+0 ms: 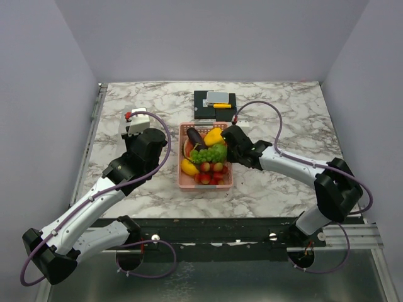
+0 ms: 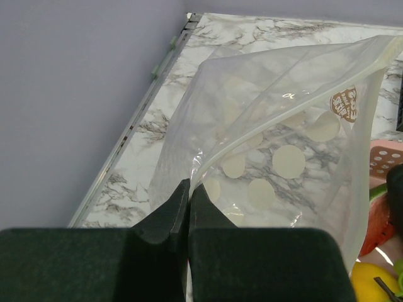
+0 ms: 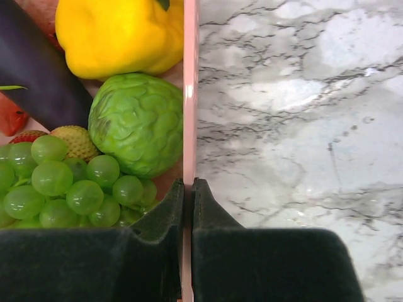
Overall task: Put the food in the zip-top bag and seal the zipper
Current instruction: Move the bin to the center of the board.
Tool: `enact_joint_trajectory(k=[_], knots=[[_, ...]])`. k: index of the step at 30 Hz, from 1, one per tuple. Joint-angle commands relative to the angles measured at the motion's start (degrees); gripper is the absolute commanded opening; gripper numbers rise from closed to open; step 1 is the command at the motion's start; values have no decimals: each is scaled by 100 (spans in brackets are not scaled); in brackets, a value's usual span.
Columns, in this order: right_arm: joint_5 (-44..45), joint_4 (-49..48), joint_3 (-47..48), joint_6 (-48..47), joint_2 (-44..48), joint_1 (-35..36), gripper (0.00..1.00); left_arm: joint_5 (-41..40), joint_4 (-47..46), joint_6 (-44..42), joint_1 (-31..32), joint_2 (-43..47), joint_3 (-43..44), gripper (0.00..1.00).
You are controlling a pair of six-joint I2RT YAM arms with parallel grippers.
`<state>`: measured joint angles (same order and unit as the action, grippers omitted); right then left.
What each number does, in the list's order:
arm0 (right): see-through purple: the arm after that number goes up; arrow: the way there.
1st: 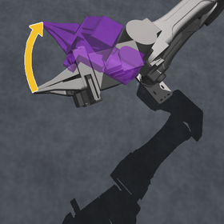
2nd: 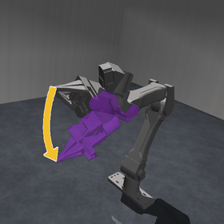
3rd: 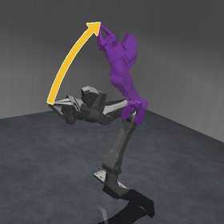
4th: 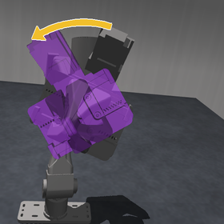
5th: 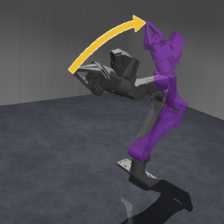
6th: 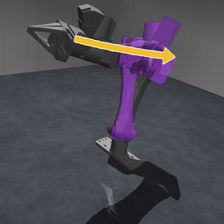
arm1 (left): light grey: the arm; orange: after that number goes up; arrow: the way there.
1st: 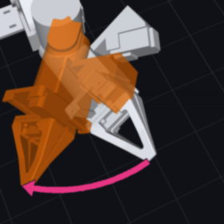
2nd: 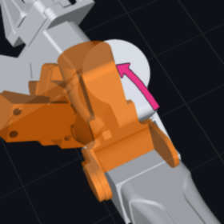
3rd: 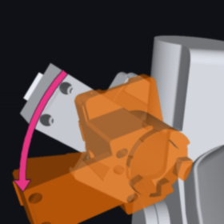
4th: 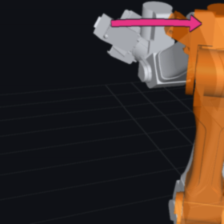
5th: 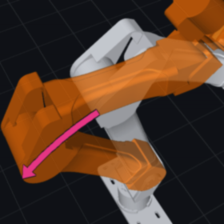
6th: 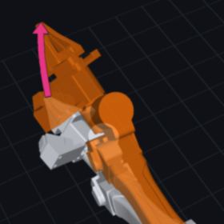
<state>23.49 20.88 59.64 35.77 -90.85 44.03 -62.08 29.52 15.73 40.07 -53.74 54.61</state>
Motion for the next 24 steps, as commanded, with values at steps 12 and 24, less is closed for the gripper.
enact_joint_trajectory(k=[12,24], knots=[[-370,748,-926,-1464,1003,-1019,1,174,-104,-77,-38,15,-56,0],[-229,1339,-312,-1336,1035,-1126,30,229,-113,-91,-41,-29,-47,0]])
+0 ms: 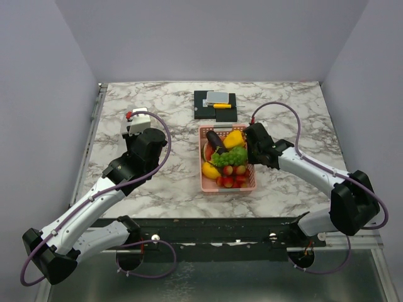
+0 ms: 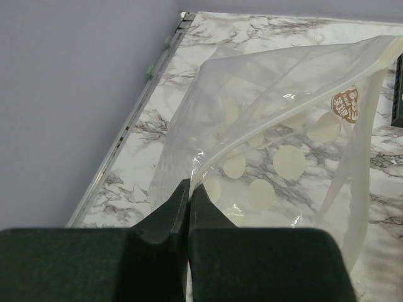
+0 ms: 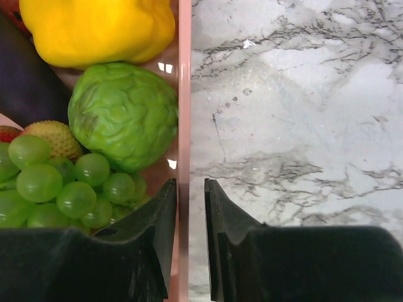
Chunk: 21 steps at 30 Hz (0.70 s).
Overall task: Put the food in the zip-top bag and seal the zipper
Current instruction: Move the bin to the center of the board.
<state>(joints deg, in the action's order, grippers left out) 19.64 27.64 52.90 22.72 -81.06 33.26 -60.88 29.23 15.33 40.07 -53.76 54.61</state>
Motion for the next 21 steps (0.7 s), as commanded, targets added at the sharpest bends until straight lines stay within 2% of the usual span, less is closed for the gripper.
enact_joint_trajectory(k=[1,5,7,15,21], knots=[[189,756,485,-4,126,-51,34,116,-84,-56,-43,-22,-47,0],[43,1025,903,48,321,-51,48,135,-85,-54,-44,-25,-47,0],[-103,1147,1110,113,401,-39,51,145,-85,-55,-44,-29,-47,0],[-779,1131,1675,422,637,416,54,180,-84,-58,-44,13,-38,0],[-375,1266,2282,682,175,1309,55,198,-84,-58,-51,14,-38,0]])
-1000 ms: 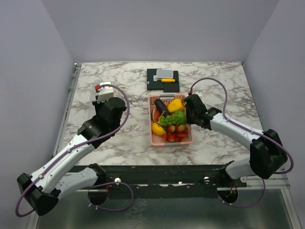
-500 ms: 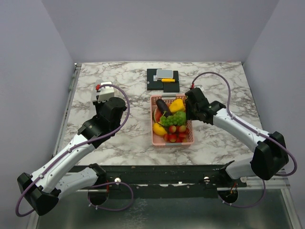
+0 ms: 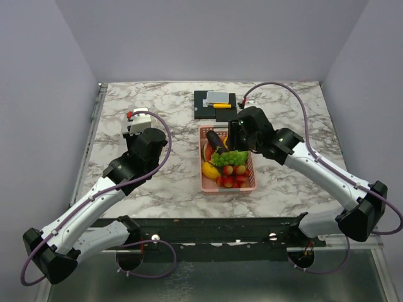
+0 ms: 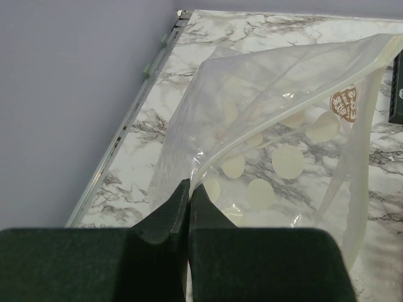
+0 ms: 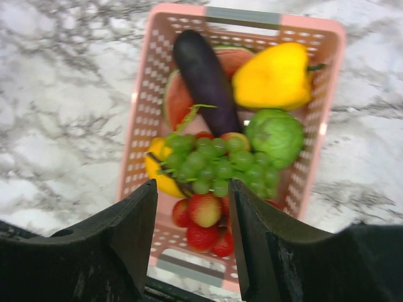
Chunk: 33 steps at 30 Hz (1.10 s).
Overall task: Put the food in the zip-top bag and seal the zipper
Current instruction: Move the bin to the center of the board.
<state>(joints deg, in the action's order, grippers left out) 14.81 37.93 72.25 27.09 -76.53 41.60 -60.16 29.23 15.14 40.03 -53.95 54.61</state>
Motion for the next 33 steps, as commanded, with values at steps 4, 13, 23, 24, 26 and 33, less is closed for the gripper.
enact_joint_trajectory(k=[4,13,23,24,26,33], knots=[[300,128,519,412,-604,856,55,148,-84,-45,-46,34,-38,0],[448,-143,779,741,-1403,1382,55,235,-89,-13,-48,34,-30,0],[602,-195,1085,1049,-2417,1627,54,345,-93,-10,-50,-8,-29,0],[596,-224,1097,1066,-2485,1631,54,356,-93,-6,-55,-10,-29,0],[631,-239,1146,1103,-2618,1632,52,388,-93,-2,-49,-10,-29,0],[890,-166,1399,1273,-3111,1632,48,416,-93,1,-50,-6,-29,0]])
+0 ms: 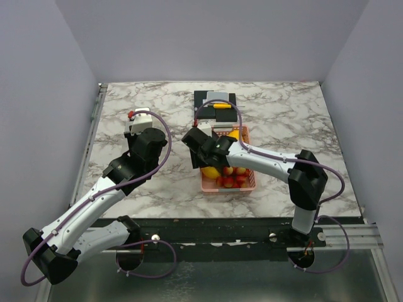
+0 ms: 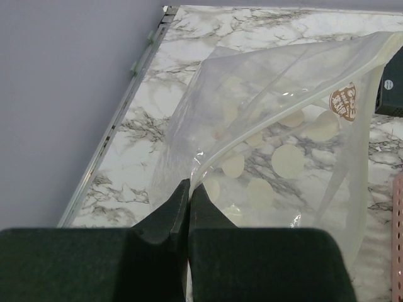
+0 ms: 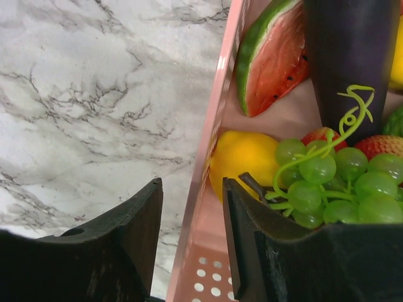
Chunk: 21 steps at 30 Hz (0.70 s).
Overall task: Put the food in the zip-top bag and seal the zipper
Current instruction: Move the bin to the center of the board.
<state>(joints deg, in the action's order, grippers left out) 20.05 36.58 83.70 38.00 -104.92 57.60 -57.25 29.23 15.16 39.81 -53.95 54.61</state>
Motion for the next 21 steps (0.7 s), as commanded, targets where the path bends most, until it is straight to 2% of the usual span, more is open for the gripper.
enact_joint_trajectory(k=[1,8,12,17,21], knots=[[418,-3,298,196,-345,32,47,127,-93,2,-26,-9,-29,0],[716,144,506,192,-697,32,37,144,-102,-3,-30,-36,-29,0],[859,211,545,167,-792,32,25,150,-111,5,-31,-53,-38,0],[997,244,465,164,-774,18,4,160,-105,6,-26,-80,-38,0],[1094,219,238,199,-613,-32,1,174,-111,2,-28,-93,-38,0]])
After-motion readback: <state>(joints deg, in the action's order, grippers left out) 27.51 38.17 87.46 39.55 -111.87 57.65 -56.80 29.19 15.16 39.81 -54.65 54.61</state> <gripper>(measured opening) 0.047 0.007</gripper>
